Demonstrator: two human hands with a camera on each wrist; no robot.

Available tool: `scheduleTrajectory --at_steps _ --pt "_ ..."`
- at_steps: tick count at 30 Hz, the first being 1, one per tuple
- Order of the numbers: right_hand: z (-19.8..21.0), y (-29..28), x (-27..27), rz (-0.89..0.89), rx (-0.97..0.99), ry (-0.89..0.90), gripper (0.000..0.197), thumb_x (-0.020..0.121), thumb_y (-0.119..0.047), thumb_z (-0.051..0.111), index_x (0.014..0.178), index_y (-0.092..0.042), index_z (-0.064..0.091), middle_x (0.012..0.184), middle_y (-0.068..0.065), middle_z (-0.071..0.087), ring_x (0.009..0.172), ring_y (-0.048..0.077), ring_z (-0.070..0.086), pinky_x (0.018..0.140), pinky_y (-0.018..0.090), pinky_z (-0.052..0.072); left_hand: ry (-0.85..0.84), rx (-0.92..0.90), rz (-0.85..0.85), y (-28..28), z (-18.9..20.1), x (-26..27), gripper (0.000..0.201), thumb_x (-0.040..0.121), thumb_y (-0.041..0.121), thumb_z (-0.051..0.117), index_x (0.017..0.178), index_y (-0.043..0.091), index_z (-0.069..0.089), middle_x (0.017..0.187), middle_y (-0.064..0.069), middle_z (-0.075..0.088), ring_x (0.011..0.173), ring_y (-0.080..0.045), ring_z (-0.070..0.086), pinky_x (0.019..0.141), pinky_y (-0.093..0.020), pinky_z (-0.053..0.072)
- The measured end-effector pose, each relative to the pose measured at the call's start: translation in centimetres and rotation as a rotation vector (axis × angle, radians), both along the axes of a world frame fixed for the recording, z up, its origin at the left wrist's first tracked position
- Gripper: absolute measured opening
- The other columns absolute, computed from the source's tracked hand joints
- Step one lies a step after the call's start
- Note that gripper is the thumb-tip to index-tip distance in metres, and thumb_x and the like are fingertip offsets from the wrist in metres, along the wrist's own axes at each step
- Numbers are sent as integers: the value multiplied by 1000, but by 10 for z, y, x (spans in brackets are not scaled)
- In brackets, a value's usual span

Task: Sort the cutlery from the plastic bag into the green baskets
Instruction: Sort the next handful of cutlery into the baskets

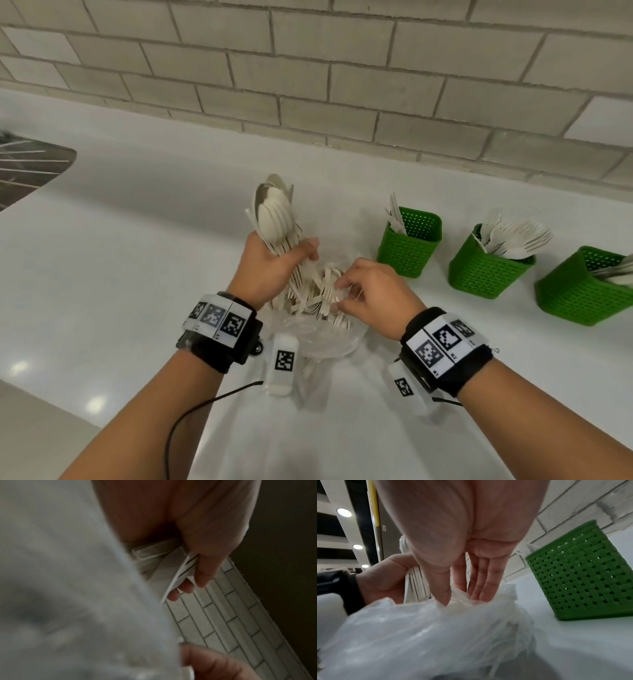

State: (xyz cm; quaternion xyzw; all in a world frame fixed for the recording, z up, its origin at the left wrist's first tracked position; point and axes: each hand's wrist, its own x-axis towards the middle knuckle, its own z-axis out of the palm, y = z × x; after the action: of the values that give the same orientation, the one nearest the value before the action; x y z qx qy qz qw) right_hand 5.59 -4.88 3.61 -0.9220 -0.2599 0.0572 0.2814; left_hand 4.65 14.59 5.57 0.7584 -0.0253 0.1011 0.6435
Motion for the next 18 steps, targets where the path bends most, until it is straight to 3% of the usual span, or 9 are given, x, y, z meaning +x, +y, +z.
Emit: scheduleTrajectory --at_steps 3,5,8,11,14,18 --pt "-7 0 -1 45 -51 20 38 80 -25 76 116 -17 68 105 -3 56 88 13 59 83 32 51 153 85 -116 -5 -23 -4 13 79 1 77 86 7 67 76 1 69 74 -12 67 71 -29 53" --pt "-4 -4 -2 58 -19 87 47 80 -22 75 125 -19 61 109 -4 57 91 12 60 85 29 51 186 94 -70 -5 -29 -5 14 80 1 76 85 12 68 73 5 69 71 -9 67 70 -31 52" --pt "11 -16 -4 8 151 196 49 81 -19 75 127 -23 57 109 -8 60 89 4 61 77 24 52 94 38 33 -2 -8 -4 11 83 5 74 77 9 65 65 -6 67 62 -21 65 64 -36 55" --pt "37 -27 -12 -70 443 239 44 76 -32 80 116 -27 62 96 -7 60 69 3 56 65 16 46 17 -101 -7 -9 30 -3 13 85 4 72 75 5 63 63 -14 61 58 -28 59 63 -41 53" --pt "66 -42 -29 -50 625 282 57 65 -40 81 116 -26 61 92 -5 59 63 10 54 61 19 46 -33 -187 -150 -44 54 -9 11 86 0 68 77 3 64 68 -13 64 66 -30 63 67 -38 54" --pt "68 -76 -48 -170 498 110 58 66 -40 86 112 -28 52 90 -5 62 59 9 57 56 24 48 -39 -262 -255 -112 45 -23 7 84 4 73 89 7 70 86 -12 73 87 -30 71 82 -42 58"
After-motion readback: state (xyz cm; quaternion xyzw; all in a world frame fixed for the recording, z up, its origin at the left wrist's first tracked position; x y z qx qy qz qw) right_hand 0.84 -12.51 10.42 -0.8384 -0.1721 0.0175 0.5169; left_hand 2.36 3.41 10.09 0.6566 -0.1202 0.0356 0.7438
